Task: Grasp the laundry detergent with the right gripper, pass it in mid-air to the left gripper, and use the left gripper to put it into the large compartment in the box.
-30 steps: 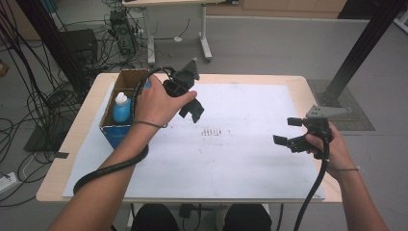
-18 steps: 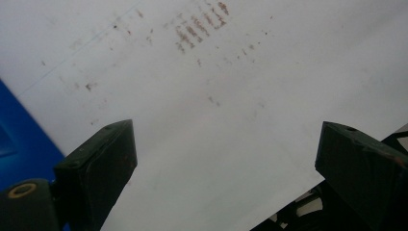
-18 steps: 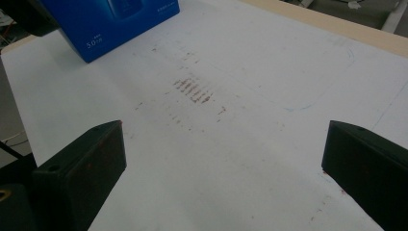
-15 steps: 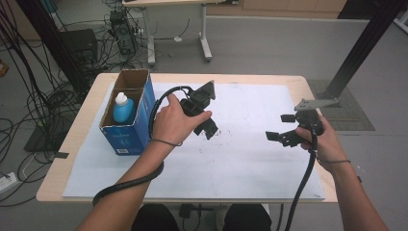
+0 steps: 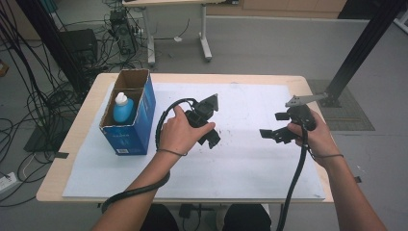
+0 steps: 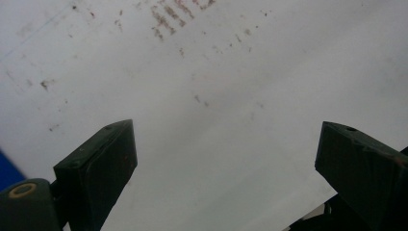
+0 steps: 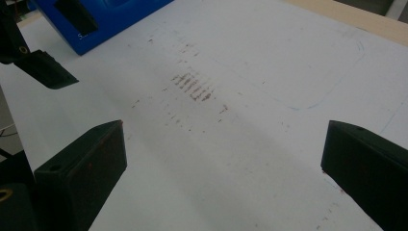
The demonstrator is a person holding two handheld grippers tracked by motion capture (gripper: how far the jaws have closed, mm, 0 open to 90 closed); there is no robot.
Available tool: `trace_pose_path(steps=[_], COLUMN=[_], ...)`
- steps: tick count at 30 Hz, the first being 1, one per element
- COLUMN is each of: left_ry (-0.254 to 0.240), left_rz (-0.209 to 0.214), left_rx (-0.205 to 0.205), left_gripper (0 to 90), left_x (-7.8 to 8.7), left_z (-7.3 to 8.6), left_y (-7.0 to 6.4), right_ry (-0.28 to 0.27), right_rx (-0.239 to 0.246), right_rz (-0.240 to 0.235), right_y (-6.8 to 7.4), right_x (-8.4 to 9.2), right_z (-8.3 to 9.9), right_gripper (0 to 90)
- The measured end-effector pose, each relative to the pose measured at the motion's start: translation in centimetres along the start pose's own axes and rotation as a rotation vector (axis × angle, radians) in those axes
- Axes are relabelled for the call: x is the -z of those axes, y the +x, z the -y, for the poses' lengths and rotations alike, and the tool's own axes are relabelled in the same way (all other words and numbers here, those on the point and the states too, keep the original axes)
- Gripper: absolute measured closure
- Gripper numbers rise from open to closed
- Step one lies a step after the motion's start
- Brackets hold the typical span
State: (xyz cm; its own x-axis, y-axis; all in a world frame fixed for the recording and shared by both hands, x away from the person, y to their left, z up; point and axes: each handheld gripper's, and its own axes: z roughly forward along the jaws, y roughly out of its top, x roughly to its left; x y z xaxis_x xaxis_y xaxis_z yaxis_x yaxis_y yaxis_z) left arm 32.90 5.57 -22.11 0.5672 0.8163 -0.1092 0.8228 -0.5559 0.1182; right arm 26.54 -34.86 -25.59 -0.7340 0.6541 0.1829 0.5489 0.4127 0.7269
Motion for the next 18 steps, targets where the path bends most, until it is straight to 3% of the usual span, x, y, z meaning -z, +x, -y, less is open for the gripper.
trace_pose_path(steps=[18], left_ry=[-0.005], left_rz=[0.016], left_rx=[-0.006], left_gripper=[7.7], left_x=[-0.24], left_z=[0.22], left_y=[0.01], right_ry=[0.003], right_rx=[0.003], right_rz=[0.009], right_y=[0.54], right_x=[-0.08], right_z=[0.1], right_gripper=[2.3])
